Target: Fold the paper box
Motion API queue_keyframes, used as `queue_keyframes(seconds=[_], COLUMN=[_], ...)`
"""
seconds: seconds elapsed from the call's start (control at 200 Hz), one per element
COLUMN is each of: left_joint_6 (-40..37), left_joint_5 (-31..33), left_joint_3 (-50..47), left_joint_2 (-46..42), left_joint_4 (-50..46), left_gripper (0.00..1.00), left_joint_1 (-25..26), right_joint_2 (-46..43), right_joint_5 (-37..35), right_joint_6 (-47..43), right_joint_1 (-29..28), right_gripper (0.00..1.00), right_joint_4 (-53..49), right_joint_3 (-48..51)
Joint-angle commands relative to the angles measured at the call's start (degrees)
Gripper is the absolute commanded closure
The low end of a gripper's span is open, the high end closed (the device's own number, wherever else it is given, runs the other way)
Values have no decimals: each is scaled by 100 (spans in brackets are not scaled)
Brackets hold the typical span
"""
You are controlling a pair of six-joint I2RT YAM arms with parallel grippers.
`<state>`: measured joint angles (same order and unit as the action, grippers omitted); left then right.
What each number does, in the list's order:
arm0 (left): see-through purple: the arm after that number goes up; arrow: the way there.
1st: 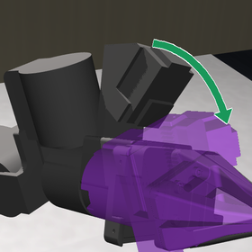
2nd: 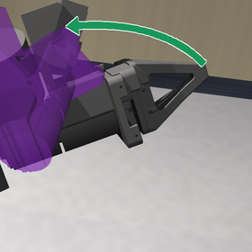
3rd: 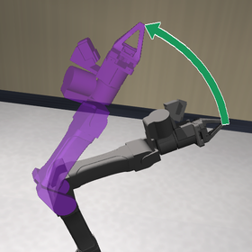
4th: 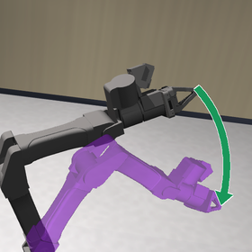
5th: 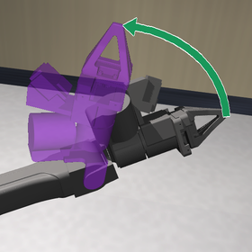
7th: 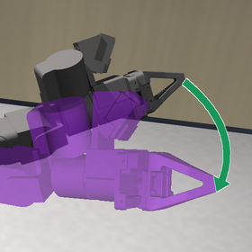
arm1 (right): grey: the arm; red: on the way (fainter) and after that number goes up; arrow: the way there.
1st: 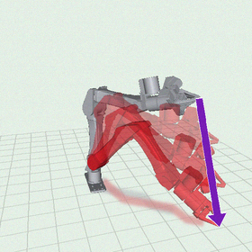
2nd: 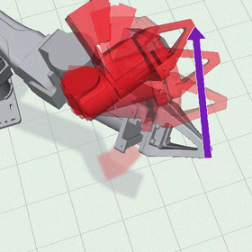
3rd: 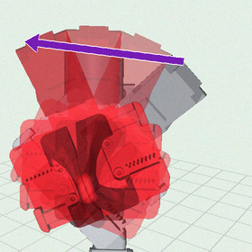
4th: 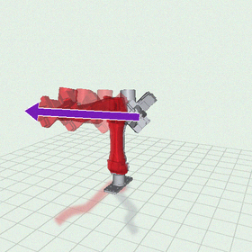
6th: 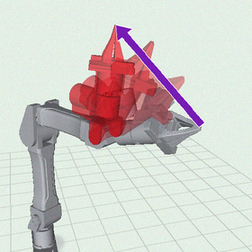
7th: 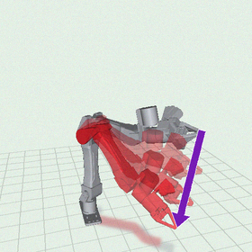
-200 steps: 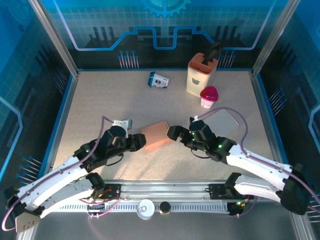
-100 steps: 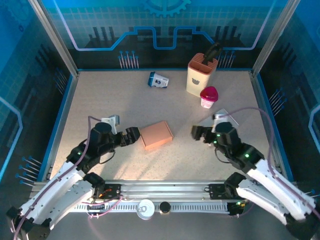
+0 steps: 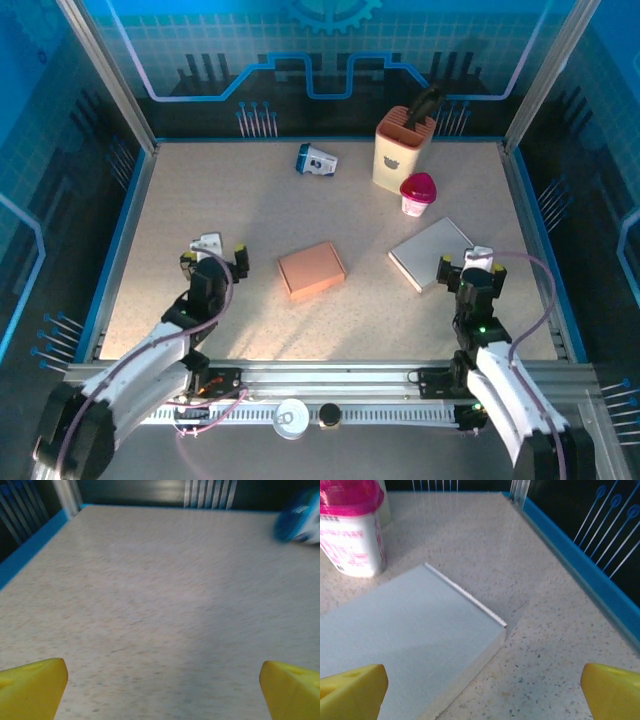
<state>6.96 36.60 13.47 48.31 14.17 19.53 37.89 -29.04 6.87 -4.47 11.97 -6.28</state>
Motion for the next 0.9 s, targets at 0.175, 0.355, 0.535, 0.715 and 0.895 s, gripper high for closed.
queue_keyframes(seconds=[0.175, 0.355, 0.535, 0.715, 0.895], left_joint_6=[-952, -852, -584, -493, -485], left_joint_5=[-1093, -1703, -2036, -2654, -2702], left_joint_3=[58, 177, -25, 596, 710], left_joint_2=[2450, 3372, 4057, 4098, 4090], left_joint_4=[3630, 4601, 5433, 4412, 4145], left_gripper=[1, 1, 1, 1, 1], left_joint_1=[-874, -1334, -1648, -1908, -1936], right_joint_2=[2136, 3968, 5304, 5299, 5128], right_joint_5=[1175, 1626, 1976, 1909, 1769], right_joint_6=[-165, -71, -276, -248, -214], right_joint_1=[153, 358, 282, 290, 285], right_gripper=[0, 0, 0, 0, 0], right_joint_4=[3144, 5864, 6966, 6858, 6244], right_joint_3=[-225, 13, -157, -224, -453])
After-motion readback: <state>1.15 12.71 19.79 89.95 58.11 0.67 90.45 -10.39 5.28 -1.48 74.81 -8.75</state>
